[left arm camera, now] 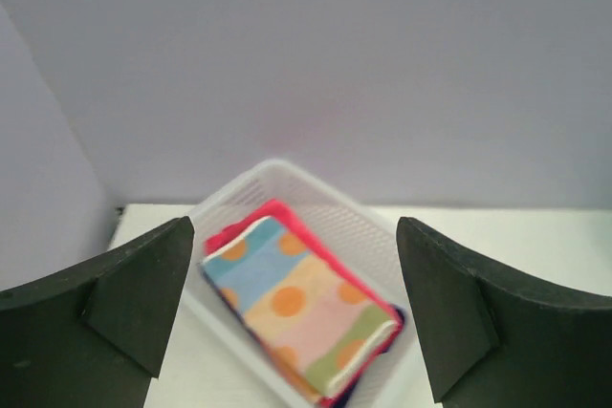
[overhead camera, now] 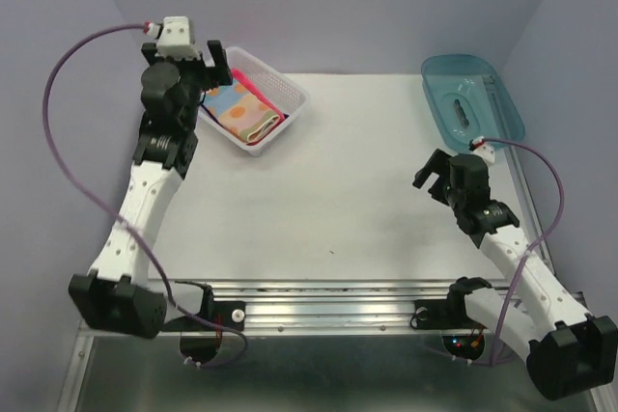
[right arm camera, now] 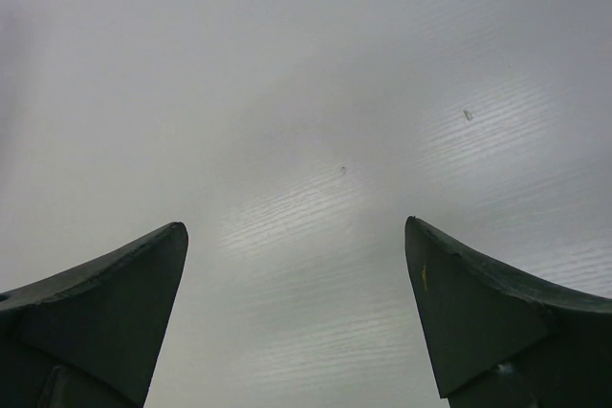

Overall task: Fold and stack the towels
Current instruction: Neatly place the folded towel into the bin

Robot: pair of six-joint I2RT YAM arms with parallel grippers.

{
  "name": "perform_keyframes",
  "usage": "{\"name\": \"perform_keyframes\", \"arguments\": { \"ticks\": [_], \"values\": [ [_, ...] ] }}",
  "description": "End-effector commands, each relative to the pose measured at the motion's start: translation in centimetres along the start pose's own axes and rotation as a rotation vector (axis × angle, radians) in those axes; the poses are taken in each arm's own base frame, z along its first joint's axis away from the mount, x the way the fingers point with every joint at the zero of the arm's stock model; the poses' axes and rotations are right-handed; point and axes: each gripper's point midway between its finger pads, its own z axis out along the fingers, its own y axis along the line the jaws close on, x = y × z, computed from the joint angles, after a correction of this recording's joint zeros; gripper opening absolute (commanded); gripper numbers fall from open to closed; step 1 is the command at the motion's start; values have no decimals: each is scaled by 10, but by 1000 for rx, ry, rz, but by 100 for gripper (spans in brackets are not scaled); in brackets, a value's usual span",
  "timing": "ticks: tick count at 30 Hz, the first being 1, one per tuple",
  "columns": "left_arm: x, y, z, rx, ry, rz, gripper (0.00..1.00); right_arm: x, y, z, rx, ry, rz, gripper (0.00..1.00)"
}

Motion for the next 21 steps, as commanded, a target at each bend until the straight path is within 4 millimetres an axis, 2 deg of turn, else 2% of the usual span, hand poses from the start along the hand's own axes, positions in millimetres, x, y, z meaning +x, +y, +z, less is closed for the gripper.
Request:
{"name": "perform_keyframes", "arguments": {
  "ticks": [1, 2, 4, 5, 6, 7, 8, 9, 11, 13, 21],
  "values": [
    [76, -52, -56, 115, 160, -499, 99, -19, 8, -21, -40, -55, 30, 100],
    [93, -62, -68, 108, 197, -566, 99, -16, 8, -24, -54, -48, 32, 100],
    [127, -54, -94, 15, 273, -615, 99, -14, 5, -28, -60, -59, 32, 100],
    [162, -53, -109, -28, 352, -618, 99, -13, 0, -30, -47, -70, 36, 100],
    [177, -54, -120, -63, 390, -667, 99, -12, -2, -31, -45, -76, 50, 100],
    [191, -44, -136, -130, 427, -672, 99, -11, -5, -31, -36, -81, 53, 100],
    [214, -41, -149, -174, 475, -682, 99, -7, -10, -31, -22, -81, 52, 100],
    [222, -38, -157, -205, 492, -709, 99, -7, -13, -31, -18, -89, 53, 100],
    [235, -33, -173, -228, 514, -721, 99, -6, -16, -30, -9, -104, 59, 100],
    [237, -25, -182, -268, 509, -731, 99, -3, -17, -30, -12, -103, 71, 100],
    [226, -13, -183, -320, 479, -715, 99, -9, -19, -32, -6, -132, 77, 100]
  ]
}}
